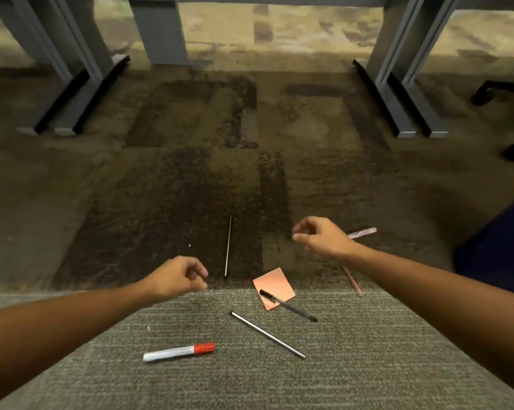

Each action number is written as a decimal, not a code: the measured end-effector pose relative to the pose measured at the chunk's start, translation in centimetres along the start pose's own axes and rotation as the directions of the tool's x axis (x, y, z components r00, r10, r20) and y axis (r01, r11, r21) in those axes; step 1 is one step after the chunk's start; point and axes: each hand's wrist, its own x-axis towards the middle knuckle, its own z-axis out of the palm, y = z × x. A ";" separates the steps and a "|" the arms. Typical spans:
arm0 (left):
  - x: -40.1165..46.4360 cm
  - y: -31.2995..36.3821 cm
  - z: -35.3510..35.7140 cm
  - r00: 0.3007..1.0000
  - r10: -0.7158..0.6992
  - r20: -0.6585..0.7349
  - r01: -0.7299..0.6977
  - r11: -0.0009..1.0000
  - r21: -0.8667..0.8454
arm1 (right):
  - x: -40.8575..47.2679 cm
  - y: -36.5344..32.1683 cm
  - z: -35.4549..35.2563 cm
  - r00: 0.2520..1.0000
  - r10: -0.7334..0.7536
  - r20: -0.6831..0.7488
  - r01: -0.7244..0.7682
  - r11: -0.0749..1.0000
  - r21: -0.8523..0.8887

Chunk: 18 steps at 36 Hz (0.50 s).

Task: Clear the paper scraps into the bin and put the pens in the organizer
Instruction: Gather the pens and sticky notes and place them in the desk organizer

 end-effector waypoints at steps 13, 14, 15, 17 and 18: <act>-2.4 -3.8 4.7 0.982 -0.008 0.188 -0.059 0.936 0.347 | -3.9 2.4 6.8 0.968 -0.099 0.230 0.164 0.945 -0.284; -2.2 -3.6 4.8 0.985 0.003 0.173 -0.064 0.934 0.351 | -4.4 2.6 7.3 0.961 -0.101 0.259 0.187 0.924 -0.333; -2.0 -3.3 4.9 0.989 0.014 0.150 -0.067 0.934 0.351 | -4.9 2.8 7.9 0.954 -0.100 0.284 0.204 0.908 -0.366; -1.2 -2.6 5.0 0.996 0.030 0.085 -0.058 0.937 0.344 | -5.8 3.3 9.1 0.940 -0.093 0.327 0.229 0.885 -0.406; -0.8 -2.4 5.0 0.998 0.033 0.045 -0.047 0.941 0.336 | -6.3 3.5 9.7 0.933 -0.091 0.348 0.244 0.870 -0.428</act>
